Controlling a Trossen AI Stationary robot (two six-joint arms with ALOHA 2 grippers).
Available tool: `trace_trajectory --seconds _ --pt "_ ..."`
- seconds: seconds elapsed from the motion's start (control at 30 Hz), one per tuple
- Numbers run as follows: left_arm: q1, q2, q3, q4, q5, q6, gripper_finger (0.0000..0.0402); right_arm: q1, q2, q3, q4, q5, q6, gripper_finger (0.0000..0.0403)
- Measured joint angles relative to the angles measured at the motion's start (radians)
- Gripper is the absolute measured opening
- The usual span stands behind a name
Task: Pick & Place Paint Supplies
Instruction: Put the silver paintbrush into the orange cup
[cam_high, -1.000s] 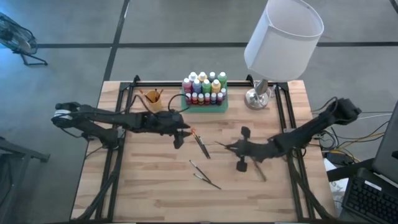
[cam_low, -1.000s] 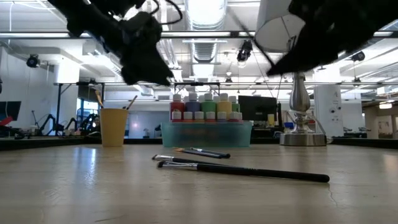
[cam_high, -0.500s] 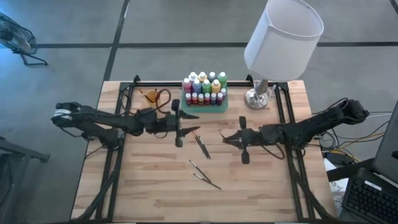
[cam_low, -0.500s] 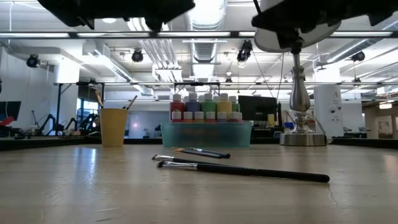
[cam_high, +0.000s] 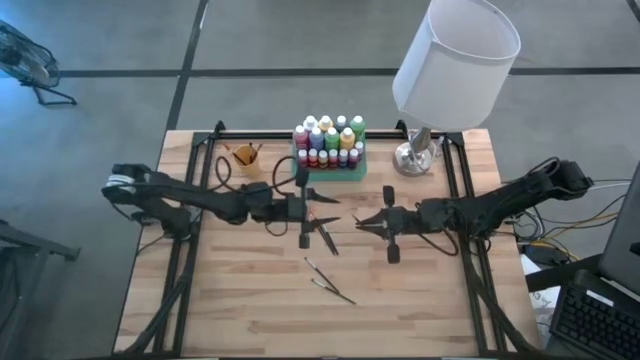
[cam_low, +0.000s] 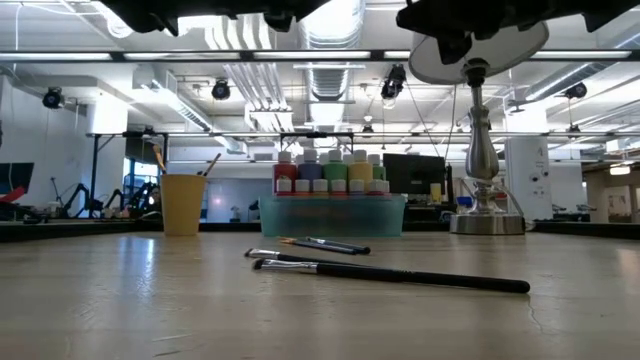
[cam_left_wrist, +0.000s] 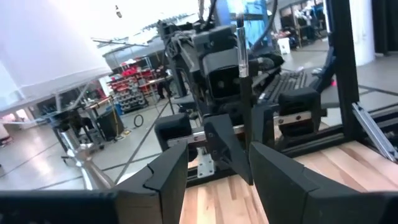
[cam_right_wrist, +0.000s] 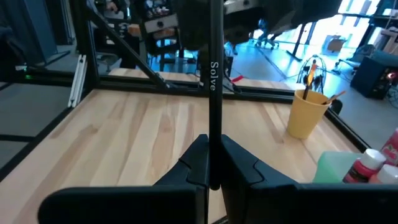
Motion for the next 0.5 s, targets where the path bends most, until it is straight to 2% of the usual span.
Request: trace_trajectory --seconds 0.2,0.5 --pt "0.001 0.044 0.052 -0.002 -0.003 0.001 0.0177 0.010 0.000 -0.011 -0.002 0.000 0.003 0.0013" --pt "0.001 0.034 0.055 -0.003 -0.002 -0.012 0.0177 0.010 0.000 -0.012 0.000 0.000 0.000 0.0013"
